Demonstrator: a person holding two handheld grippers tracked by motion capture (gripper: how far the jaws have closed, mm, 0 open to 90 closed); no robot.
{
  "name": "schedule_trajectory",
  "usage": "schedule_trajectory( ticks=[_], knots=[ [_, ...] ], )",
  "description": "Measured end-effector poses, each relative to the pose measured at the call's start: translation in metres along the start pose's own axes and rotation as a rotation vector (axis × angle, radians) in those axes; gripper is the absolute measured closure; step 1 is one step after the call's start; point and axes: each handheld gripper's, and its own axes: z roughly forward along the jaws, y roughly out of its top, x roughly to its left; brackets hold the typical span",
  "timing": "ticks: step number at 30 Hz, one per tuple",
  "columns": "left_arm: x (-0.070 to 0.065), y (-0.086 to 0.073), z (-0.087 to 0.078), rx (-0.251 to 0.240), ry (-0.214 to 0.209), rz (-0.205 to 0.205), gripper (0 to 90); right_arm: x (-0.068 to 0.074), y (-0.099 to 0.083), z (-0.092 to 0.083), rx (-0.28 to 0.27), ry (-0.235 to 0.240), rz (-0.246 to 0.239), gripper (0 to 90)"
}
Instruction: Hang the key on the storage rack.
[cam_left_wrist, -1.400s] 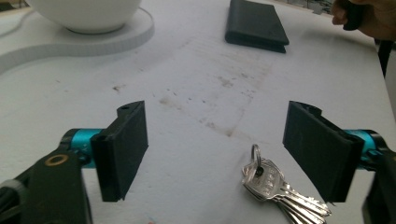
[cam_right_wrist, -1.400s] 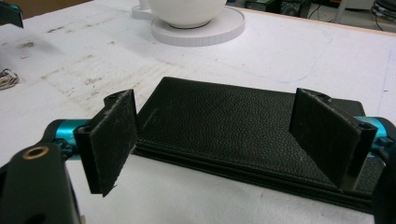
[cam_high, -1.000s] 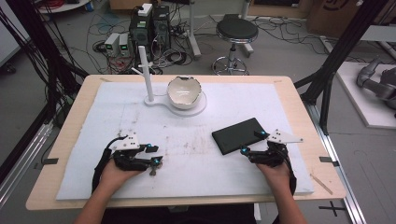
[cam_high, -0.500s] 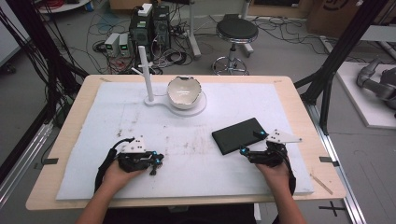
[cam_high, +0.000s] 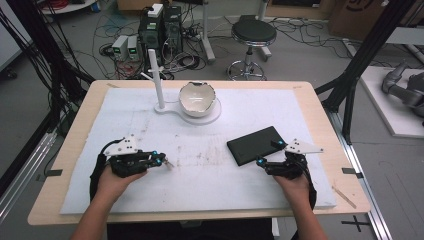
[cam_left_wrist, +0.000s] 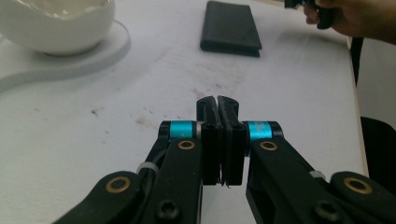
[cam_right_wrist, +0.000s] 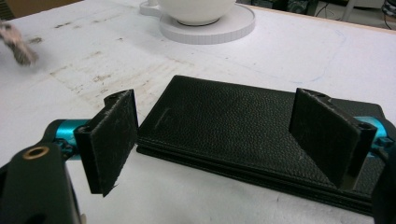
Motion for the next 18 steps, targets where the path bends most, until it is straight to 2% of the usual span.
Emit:
schedule_trajectory(
  ticks=[3,7,8,9,10,11,12,13,17,18],
  knots=[
    [0.006,0.019,-0.009,-0.019,0.026,0.014,88.0,0.0,0.0,0.0,-0.003,0.002,-0.003,15.9],
    [0.014,0.043,-0.015,-0.033,0.032,0.031,88.0,0.001,0.0,-0.002,-0.006,0.001,0.001,15.9],
    [0.014,0.043,-0.015,-0.033,0.032,0.031,88.0,0.0,0.0,-0.003,-0.007,-0.001,0.003,15.9],
    [0.021,0.055,-0.019,-0.044,0.032,0.033,88.0,0.0,0.0,-0.003,-0.01,-0.002,0.004,15.9],
    [0.021,0.055,-0.019,-0.044,0.032,0.033,88.0,-0.001,0.0,-0.003,-0.011,0.0,0.005,15.9],
    [0.028,0.065,-0.021,-0.056,0.037,0.03,88.0,0.0,0.0,-0.003,-0.009,0.001,0.009,15.9],
    [0.028,0.065,-0.021,-0.056,0.037,0.03,88.0,0.0,0.0,-0.003,-0.009,0.001,0.009,15.9],
    [0.036,0.075,-0.024,-0.064,0.042,0.028,88.0,0.0,0.0,-0.002,-0.009,0.002,0.004,15.9],
    [0.05,0.092,-0.028,-0.08,0.069,0.027,88.0,0.001,0.0,-0.002,-0.007,0.005,-0.003,15.9],
    [0.05,0.092,-0.028,-0.08,0.069,0.027,88.0,0.001,0.0,-0.002,-0.006,0.005,0.005,15.9]
  ],
)
